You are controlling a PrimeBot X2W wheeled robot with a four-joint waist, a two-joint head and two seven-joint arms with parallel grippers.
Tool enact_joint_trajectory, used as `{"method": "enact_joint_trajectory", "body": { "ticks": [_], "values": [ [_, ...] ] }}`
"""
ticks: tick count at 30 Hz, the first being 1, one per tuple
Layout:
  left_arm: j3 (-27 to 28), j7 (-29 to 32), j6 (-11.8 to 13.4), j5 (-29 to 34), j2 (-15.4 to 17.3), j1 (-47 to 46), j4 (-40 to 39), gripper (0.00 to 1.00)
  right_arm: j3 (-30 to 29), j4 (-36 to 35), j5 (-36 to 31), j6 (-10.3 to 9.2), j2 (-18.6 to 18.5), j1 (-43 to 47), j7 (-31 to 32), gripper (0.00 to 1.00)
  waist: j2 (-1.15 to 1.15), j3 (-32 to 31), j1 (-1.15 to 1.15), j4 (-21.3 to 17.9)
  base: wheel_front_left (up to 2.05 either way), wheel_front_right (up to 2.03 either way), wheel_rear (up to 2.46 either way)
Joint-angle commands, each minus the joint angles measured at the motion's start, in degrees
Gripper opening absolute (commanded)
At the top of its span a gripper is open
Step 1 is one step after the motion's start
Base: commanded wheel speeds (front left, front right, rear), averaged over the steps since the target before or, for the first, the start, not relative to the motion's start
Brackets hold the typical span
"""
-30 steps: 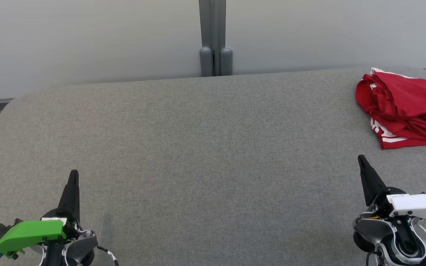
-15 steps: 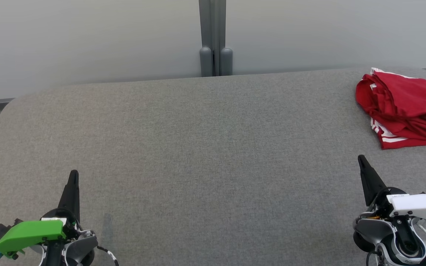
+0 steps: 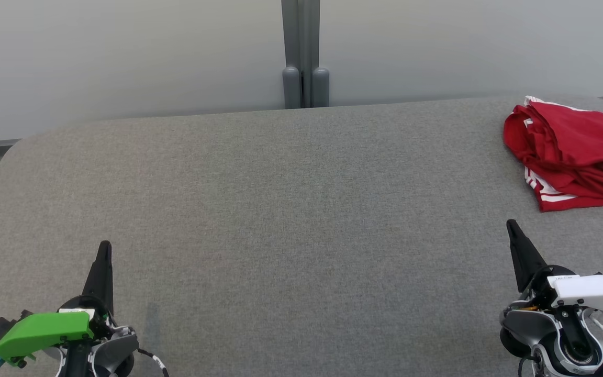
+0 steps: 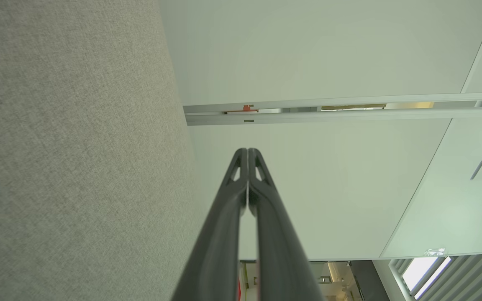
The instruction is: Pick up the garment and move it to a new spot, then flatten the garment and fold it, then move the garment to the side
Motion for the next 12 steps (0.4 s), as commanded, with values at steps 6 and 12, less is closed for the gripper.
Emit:
{"method": "enact_joint_trajectory", "body": {
  "ticks": [6, 12],
  "values": [
    [0.3, 0.3, -0.3, 0.4, 0.0, -1.0, 0.1, 0.00, -0.1, 0.1, -0.1, 0.00, 0.0, -0.4, 0.1, 0.00, 0.00, 0.0, 0.00, 0.0, 0.00, 0.00, 0.00],
    [0.4, 0.3, -0.3, 0.4, -0.1, -1.0, 0.1, 0.00, -0.1, 0.1, -0.1, 0.00, 0.0, -0.4, 0.2, 0.00, 0.00, 0.0, 0.00, 0.0, 0.00, 0.00, 0.00]
  ]
}}
